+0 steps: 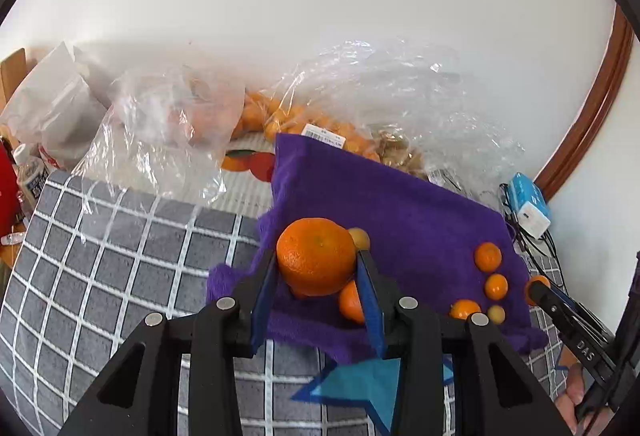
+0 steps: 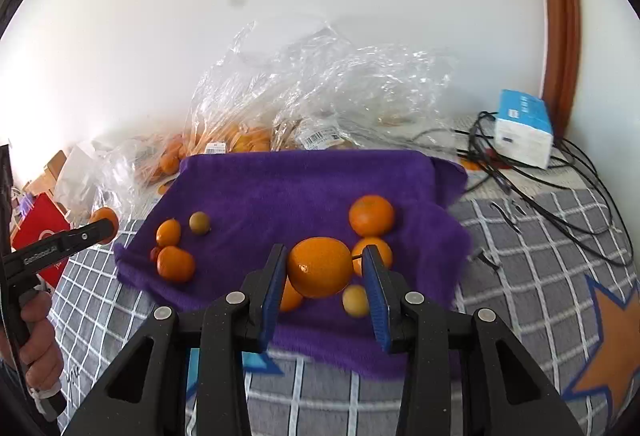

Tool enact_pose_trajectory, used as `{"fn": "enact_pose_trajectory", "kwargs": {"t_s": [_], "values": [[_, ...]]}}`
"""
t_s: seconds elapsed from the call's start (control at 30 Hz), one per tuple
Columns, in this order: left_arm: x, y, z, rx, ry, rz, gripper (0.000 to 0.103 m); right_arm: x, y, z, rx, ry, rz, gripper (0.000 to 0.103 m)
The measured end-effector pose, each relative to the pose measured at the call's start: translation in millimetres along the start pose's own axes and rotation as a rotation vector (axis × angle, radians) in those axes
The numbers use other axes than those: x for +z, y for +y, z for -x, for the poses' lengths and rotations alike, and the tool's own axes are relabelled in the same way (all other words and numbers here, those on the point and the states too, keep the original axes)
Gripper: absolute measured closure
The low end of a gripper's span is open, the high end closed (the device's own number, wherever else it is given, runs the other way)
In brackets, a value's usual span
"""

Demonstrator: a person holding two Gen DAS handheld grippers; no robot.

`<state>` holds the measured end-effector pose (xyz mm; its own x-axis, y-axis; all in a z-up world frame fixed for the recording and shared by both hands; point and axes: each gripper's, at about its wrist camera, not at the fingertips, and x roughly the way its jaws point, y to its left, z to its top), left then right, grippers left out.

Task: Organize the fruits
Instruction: 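Carry the orange with the left tool while the right tool carries its orange to the towel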

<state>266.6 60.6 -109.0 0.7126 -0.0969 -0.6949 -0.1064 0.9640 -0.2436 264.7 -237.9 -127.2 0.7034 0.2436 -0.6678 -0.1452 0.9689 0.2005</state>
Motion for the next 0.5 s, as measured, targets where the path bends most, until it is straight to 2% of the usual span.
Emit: {"fn": "enact_pose_trajectory", "kwargs": {"t_s": [0.13,0.3,0.5], "values": [[8.4,4.0,-12.7,-0.004,0.016,0.012,0.066,9.2,6.7,-34.0,0.003,0.054,0.016,0.065],[12.4,0.3,-33.8,-0.012,0.049,0.008,0.066,4.2,10.3,-67.8,-0.012,0.119,0.044,0.065],[14.1,-12.6,-55.8,-0.051,0.09,-0.004,0.066,-0.6,7.4,-79.8,-0.02,0.136,0.049,0.065]]}}
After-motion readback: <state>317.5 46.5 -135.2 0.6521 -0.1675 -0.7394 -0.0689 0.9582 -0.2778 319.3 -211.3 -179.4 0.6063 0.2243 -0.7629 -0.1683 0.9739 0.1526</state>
